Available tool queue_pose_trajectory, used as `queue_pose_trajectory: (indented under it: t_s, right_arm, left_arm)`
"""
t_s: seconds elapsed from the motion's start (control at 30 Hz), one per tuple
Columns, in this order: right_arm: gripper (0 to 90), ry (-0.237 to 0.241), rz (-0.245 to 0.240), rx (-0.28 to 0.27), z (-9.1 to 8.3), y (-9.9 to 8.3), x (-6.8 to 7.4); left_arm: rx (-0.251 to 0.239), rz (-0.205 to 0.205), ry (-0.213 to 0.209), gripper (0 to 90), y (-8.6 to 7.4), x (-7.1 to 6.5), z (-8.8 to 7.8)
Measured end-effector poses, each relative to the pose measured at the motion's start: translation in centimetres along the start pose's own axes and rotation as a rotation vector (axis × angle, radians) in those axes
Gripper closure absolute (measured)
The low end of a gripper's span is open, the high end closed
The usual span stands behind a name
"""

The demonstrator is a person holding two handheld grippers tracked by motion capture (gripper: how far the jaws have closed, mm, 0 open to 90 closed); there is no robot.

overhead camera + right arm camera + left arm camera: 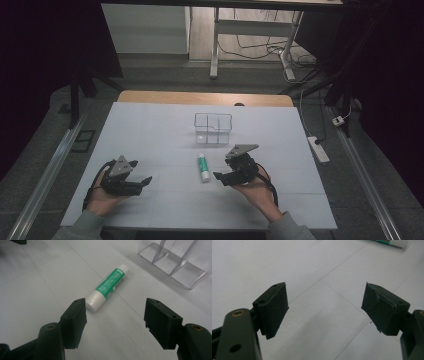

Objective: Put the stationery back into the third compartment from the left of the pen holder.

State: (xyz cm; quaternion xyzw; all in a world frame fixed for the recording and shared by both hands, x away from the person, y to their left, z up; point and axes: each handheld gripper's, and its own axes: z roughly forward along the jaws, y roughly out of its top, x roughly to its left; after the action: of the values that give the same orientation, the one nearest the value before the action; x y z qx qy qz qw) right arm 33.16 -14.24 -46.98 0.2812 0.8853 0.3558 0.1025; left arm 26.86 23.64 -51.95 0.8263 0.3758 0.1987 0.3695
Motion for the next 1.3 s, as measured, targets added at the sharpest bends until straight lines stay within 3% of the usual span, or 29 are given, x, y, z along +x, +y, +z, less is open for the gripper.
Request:
queue_pose_trajectory:
  t_s: [0.3, 0.63, 0.83, 1.2, 1.3]
  right_arm:
    - [31.3, 0.009, -0.022, 0.040, 1.9, 0.6, 1.3]
    - [30.1, -0.059, 0.042, 0.086, 4.3, 1.9, 1.9]
    - [30.7, -0.067, 0.054, 0.114, 5.6, 2.1, 2.4]
    - [40.9, -0.132, 0.054, 0.191, 8.0, 2.3, 2.6]
    - [46.7, -0.115, 0.077, 0.191, 8.0, 2.2, 2.5]
  left_arm:
    - [0.003, 0.000, 0.003, 20.6, -0.1, 0.0, -0.1]
    - [-0.003, 0.002, 0.003, 20.5, -0.2, -0.2, -0.2]
    - [-0.004, 0.010, -0.002, 20.5, -0.1, -0.4, -0.2]
    - [0.001, 0.010, 0.000, 20.5, -0.2, -0.4, -0.2]
    - [0.002, 0.007, 0.000, 20.5, -0.3, -0.3, -0.2]
